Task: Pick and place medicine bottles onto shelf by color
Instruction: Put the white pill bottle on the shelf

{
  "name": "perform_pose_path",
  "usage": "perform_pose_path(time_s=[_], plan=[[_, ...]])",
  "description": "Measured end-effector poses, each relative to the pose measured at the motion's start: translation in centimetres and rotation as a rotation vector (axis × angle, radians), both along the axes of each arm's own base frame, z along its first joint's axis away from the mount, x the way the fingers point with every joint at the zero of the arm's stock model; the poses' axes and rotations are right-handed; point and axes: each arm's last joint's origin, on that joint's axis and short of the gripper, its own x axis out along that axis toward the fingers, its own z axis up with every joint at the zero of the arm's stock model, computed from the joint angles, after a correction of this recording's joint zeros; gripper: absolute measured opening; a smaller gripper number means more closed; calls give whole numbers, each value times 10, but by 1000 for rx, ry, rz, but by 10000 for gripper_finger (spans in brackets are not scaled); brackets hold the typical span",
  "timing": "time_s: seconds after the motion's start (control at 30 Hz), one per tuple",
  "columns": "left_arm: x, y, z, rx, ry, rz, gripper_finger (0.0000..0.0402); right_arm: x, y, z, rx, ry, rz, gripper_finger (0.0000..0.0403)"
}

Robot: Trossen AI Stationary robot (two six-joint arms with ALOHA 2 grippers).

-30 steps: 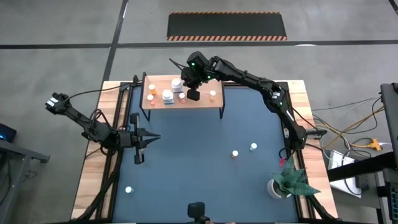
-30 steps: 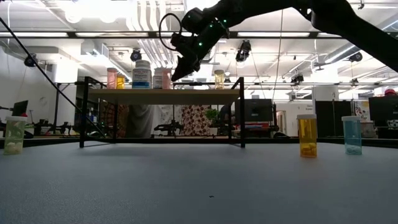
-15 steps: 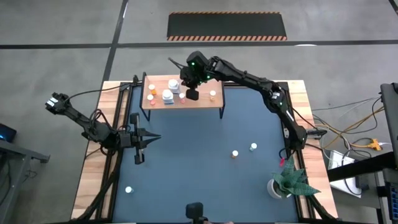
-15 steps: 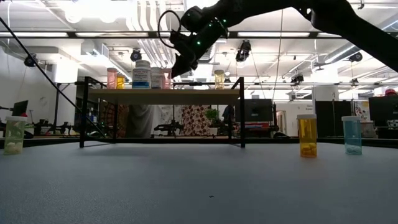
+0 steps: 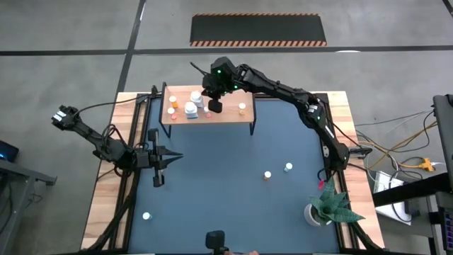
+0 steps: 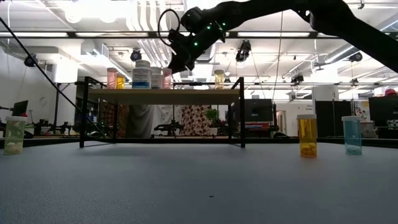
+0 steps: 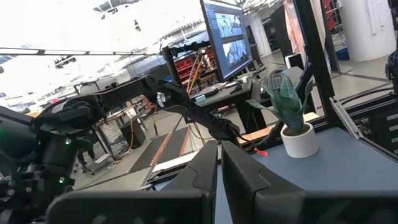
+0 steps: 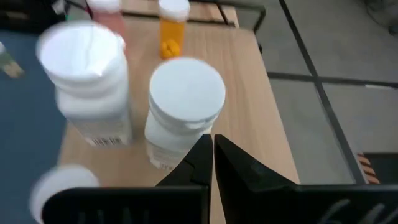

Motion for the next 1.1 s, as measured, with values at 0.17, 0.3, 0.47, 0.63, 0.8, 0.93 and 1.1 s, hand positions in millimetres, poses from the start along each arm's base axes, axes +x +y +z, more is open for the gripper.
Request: perform_pose_path(time_s=[0.17, 0.3, 0.47, 0.63, 0.8, 0.93, 1.1], plan=[[0, 0, 0, 0, 0, 0, 5, 2, 1, 2, -5, -26, -2, 9], [0, 0, 0, 0, 0, 0, 5, 4, 0, 5, -15, -65, -8, 9], [0, 0, 0, 0, 1, 0, 5, -3, 4, 18, -17, -61, -4, 9], [1, -1, -1, -46, 4, -7, 5, -29, 26, 59, -51, -29, 49, 9], [9, -4, -11, -20, 55, 22, 5, -48, 44, 65, -38, 80, 134, 8], [18, 5, -13, -13, 87, 270, 5, -66, 48, 69, -34, 129, 138, 8], [25, 25, 11, 79, 70, 331, 1, -87, 53, 65, -9, 174, 129, 8]])
